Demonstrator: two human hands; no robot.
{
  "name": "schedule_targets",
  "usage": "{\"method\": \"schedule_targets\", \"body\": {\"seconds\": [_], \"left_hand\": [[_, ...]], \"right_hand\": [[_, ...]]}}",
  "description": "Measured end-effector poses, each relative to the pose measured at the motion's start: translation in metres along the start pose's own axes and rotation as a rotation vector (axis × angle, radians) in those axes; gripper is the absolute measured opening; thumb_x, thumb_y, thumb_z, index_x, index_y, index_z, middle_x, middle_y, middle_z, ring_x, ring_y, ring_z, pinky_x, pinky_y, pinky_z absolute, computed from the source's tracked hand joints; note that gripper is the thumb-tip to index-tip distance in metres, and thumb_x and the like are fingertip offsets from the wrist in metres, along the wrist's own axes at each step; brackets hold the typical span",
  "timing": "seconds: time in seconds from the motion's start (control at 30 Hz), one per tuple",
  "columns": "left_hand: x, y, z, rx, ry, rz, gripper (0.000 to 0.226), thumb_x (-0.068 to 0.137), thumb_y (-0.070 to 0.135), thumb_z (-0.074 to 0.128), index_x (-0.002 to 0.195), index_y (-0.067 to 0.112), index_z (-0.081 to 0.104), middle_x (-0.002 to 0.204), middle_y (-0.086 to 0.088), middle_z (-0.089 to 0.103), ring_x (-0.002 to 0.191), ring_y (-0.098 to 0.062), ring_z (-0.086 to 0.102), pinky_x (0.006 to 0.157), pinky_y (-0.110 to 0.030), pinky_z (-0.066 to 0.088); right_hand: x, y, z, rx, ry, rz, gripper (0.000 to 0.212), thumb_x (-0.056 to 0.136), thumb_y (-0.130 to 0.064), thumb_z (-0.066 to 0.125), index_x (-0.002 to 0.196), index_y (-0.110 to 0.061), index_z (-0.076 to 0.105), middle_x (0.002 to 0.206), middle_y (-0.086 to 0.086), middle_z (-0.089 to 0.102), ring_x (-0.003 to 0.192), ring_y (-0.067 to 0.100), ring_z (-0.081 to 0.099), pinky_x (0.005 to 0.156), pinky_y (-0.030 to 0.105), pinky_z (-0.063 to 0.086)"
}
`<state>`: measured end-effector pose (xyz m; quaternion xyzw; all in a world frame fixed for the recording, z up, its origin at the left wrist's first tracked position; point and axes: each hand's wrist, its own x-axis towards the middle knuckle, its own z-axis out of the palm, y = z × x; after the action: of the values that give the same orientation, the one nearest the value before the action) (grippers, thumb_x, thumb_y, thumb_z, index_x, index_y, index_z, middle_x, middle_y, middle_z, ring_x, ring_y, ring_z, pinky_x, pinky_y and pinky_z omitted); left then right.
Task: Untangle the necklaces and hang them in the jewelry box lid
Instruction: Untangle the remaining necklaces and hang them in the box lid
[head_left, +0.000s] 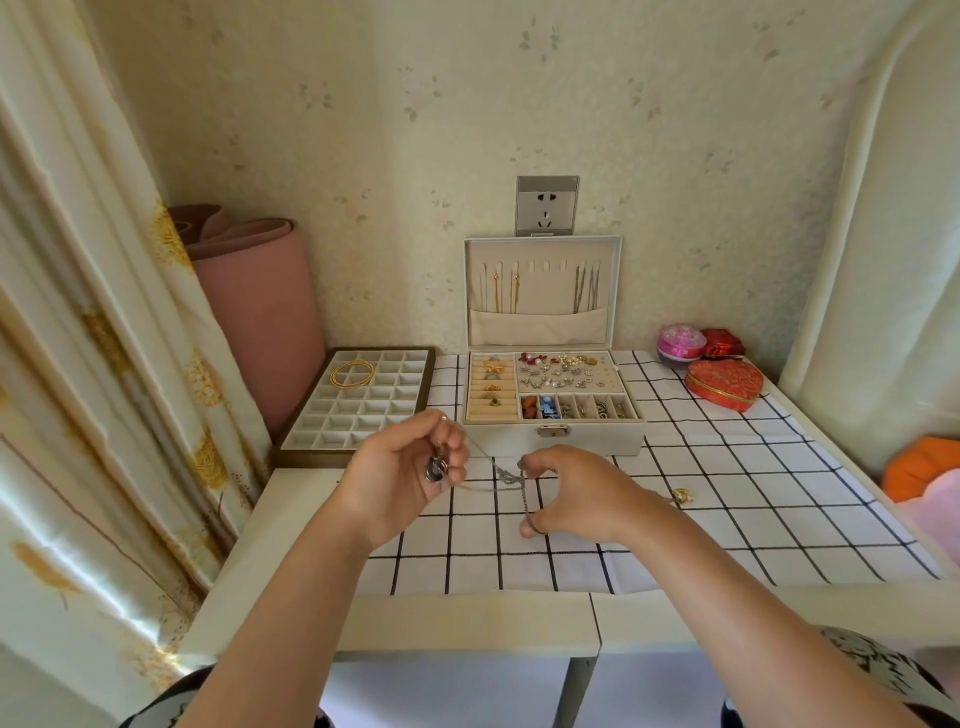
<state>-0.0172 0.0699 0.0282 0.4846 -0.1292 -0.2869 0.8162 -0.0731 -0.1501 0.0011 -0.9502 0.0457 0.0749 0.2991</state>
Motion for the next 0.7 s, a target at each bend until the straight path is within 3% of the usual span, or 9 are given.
{"method": "schedule_targets", "body": {"seconds": [0.13, 0.23, 0.33, 0.47, 0.6, 0.7], "left_hand": [[0.003, 0.005, -0.008, -0.070, 0.048, 0.067, 0.021, 0.091, 0.018, 0.047, 0.073, 0.015, 0.056, 0.055, 0.005, 0.029, 0.049, -0.011, 0.016, 0.044, -0.023, 0.014], [0.004, 0.004, -0.013, 0.116, 0.104, 0.051, 0.021, 0.097, 0.023, 0.049, 0.095, 0.013, 0.067, 0.049, 0.008, 0.018, 0.047, -0.011, 0.011, 0.042, -0.023, 0.011], [0.005, -0.001, -0.011, 0.389, 0.223, 0.035, 0.023, 0.103, 0.022, 0.048, 0.101, 0.011, 0.068, 0.055, 0.005, 0.022, 0.047, -0.012, 0.019, 0.042, -0.023, 0.019], [0.013, -0.006, -0.014, 0.411, 0.500, -0.047, 0.023, 0.102, 0.017, 0.040, 0.085, 0.013, 0.055, 0.059, 0.000, 0.041, 0.046, -0.014, 0.038, 0.042, -0.025, 0.034], [0.020, -0.019, -0.024, 0.856, 0.755, -0.069, 0.026, 0.103, 0.016, 0.034, 0.096, 0.009, 0.059, 0.075, -0.008, 0.059, 0.054, -0.019, 0.057, 0.052, -0.032, 0.055], [0.022, -0.028, -0.033, 1.195, 0.761, -0.134, 0.027, 0.103, 0.019, 0.035, 0.105, 0.008, 0.060, 0.087, -0.012, 0.068, 0.070, -0.023, 0.070, 0.067, -0.037, 0.061]], "right_hand": [[0.003, 0.002, 0.000, -0.040, 0.020, -0.015, 0.088, 0.065, -0.042, 0.087, 0.142, -0.038, 0.046, 0.126, -0.021, 0.054, 0.115, 0.009, 0.053, 0.098, 0.032, 0.045], [0.005, 0.005, -0.002, -0.032, 0.047, -0.004, 0.085, 0.065, -0.042, 0.087, 0.139, -0.041, 0.048, 0.119, -0.021, 0.055, 0.109, 0.008, 0.053, 0.094, 0.032, 0.047], [0.005, 0.008, -0.003, -0.067, 0.048, 0.010, 0.081, 0.065, -0.042, 0.087, 0.137, -0.039, 0.050, 0.119, -0.019, 0.056, 0.109, 0.008, 0.054, 0.093, 0.032, 0.047], [0.006, 0.010, -0.003, -0.069, 0.037, 0.020, 0.076, 0.067, -0.041, 0.087, 0.135, -0.039, 0.053, 0.116, -0.020, 0.056, 0.109, 0.008, 0.053, 0.092, 0.031, 0.047], [0.006, 0.010, -0.002, -0.053, 0.015, 0.008, 0.067, 0.068, -0.040, 0.087, 0.129, -0.037, 0.060, 0.110, -0.020, 0.058, 0.107, 0.007, 0.056, 0.092, 0.030, 0.049], [0.004, 0.007, 0.000, -0.063, -0.025, -0.010, 0.072, 0.069, -0.040, 0.087, 0.134, -0.035, 0.057, 0.111, -0.019, 0.058, 0.104, 0.008, 0.055, 0.093, 0.029, 0.049]]}}
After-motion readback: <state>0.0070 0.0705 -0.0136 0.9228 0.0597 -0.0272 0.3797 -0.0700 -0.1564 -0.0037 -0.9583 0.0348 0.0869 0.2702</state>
